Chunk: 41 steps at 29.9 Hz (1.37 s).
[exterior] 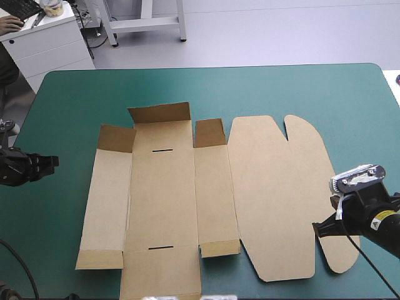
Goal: Fold the box
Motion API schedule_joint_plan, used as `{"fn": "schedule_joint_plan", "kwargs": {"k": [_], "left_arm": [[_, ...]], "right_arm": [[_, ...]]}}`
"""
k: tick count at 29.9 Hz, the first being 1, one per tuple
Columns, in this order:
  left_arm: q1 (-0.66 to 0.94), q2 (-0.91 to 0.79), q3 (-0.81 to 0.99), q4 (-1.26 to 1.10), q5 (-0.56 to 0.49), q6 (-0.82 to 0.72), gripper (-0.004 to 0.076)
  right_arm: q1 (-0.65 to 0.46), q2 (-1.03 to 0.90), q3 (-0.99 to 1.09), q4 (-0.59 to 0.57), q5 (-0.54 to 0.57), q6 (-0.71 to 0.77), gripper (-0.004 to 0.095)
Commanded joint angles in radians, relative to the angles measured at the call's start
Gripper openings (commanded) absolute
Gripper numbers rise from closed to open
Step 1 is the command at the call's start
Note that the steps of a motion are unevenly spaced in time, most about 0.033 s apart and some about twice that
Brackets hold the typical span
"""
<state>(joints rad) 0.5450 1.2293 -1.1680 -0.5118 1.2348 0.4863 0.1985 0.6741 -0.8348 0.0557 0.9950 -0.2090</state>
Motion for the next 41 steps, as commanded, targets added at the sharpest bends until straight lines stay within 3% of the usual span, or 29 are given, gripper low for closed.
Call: {"fn": "schedule_joint_plan", "kwargs": {"k": [1,5,8,16,33,41], "left_arm": [[0.002,-0.012,-0.035,-0.032,0.051,-0.015,0.0387],[0.002,-0.005,-0.035,-0.030,0.051,-0.027,0.0602],[0.002,0.021,-0.035,-0.030,0.051,-0.033,0.0659],[0.002,0.089,0.007,-0.040,0.051,-0.056,0.0659],[0.002,0.118,0.350,-0.155,-0.002,0.090,0.0658],[0.000,0.118,0.502,-0.350,-0.026,0.270,0.0658]], "right_arm": [[-0.004,-0.001,-0.026,-0.004,-0.070,-0.001,-0.0020],[-0.004,-0.001,-0.026,-0.001,-0.070,-0.005,-0.0020],[-0.004,-0.001,-0.026,-0.001,-0.070,-0.005,-0.0020],[-0.004,-0.001,-0.026,-0.001,-0.074,-0.005,-0.0020],[-0.004,-0.001,-0.026,0.002,-0.086,-0.009,-0.0020],[-0.004,-0.001,-0.026,0.003,-0.086,-0.009,-0.0020]]}}
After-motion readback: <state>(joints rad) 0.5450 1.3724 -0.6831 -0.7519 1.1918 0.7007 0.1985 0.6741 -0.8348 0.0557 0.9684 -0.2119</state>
